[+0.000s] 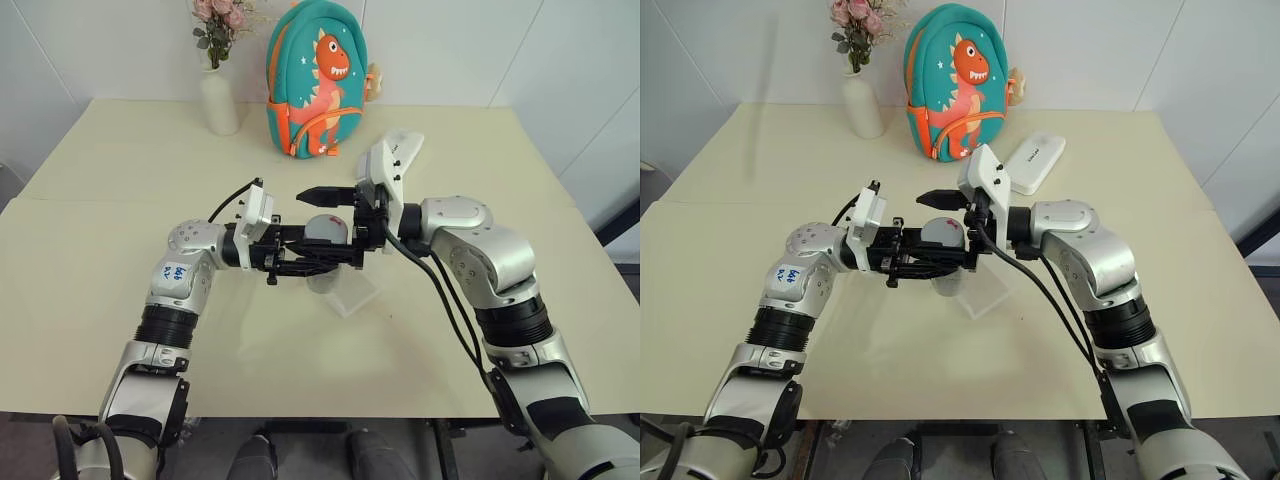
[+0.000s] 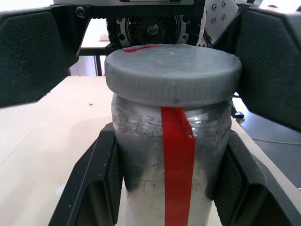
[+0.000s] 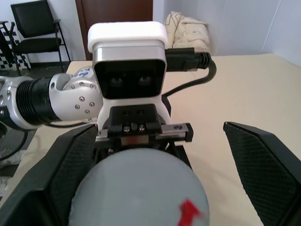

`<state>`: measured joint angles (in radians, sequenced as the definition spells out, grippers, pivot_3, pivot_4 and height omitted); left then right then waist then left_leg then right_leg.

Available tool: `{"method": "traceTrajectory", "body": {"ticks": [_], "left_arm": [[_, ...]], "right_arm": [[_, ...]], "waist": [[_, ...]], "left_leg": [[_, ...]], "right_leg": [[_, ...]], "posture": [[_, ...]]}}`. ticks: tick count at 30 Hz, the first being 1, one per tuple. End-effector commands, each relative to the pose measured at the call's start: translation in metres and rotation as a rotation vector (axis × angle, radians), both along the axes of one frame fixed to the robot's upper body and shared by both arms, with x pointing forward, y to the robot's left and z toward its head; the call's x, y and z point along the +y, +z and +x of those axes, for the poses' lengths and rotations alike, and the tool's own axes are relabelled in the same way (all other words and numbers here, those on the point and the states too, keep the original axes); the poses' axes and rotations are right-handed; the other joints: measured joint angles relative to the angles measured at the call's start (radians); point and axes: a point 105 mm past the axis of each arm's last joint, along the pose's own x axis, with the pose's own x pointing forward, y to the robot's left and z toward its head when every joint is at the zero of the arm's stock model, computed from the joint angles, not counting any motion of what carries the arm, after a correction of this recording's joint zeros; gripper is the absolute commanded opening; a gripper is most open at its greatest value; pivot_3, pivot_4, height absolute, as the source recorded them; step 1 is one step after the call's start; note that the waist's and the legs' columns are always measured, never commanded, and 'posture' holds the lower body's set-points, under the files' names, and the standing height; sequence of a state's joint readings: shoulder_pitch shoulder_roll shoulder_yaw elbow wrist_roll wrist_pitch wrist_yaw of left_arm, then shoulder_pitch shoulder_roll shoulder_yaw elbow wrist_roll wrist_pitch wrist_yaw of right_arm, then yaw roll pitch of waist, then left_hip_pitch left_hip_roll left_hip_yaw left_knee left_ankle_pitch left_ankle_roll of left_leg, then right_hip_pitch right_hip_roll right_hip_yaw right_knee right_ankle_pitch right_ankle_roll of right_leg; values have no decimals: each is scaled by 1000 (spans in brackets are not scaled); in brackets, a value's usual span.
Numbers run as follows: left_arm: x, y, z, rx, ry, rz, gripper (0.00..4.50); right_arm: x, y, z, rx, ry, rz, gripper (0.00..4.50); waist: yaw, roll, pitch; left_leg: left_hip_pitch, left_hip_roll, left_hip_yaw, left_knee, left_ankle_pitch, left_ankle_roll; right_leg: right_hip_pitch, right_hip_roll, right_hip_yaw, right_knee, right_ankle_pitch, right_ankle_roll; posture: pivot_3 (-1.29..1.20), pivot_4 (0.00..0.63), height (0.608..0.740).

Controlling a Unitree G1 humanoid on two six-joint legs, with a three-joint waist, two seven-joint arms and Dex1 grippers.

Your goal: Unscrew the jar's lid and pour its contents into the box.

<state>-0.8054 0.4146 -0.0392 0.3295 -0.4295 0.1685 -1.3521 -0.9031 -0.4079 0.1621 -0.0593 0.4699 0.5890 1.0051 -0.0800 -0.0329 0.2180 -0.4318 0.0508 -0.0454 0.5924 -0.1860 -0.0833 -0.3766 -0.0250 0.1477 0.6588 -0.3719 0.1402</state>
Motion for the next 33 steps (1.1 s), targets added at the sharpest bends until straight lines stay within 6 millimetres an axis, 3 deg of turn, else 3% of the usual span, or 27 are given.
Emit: {"method": "traceTrajectory", "body": {"ticks": [1, 20, 28, 33], "left_arm": [[5, 7, -7, -48, -17, -5, 2055], [9, 8, -5, -51, 7, -6, 2055], [10, 7, -3, -43, 13, -3, 2055], [7, 5, -1, -40, 6, -1, 2055]], "right_arm": [[-17, 13, 2, -58, -58, 3, 4483], [-46, 7, -1, -47, -134, -59, 4483], [-48, 11, -18, -37, -85, -58, 4483], [-38, 19, -36, -21, 3, -25, 4483]], "waist": [[0, 0, 0], [1, 0, 0], [-1, 0, 0], [3, 0, 0]], "left_leg": [[0, 0, 0, 0, 0, 0], [0, 0, 0, 0, 0, 0], [0, 0, 0, 0, 0, 0], [0, 0, 0, 0, 0, 0]], "right_leg": [[0, 0, 0, 0, 0, 0], [0, 0, 0, 0, 0, 0], [0, 0, 0, 0, 0, 0], [0, 0, 0, 0, 0, 0]], "posture": [[0, 150, 740], [0, 150, 740], [0, 150, 740], [0, 150, 740]]}}
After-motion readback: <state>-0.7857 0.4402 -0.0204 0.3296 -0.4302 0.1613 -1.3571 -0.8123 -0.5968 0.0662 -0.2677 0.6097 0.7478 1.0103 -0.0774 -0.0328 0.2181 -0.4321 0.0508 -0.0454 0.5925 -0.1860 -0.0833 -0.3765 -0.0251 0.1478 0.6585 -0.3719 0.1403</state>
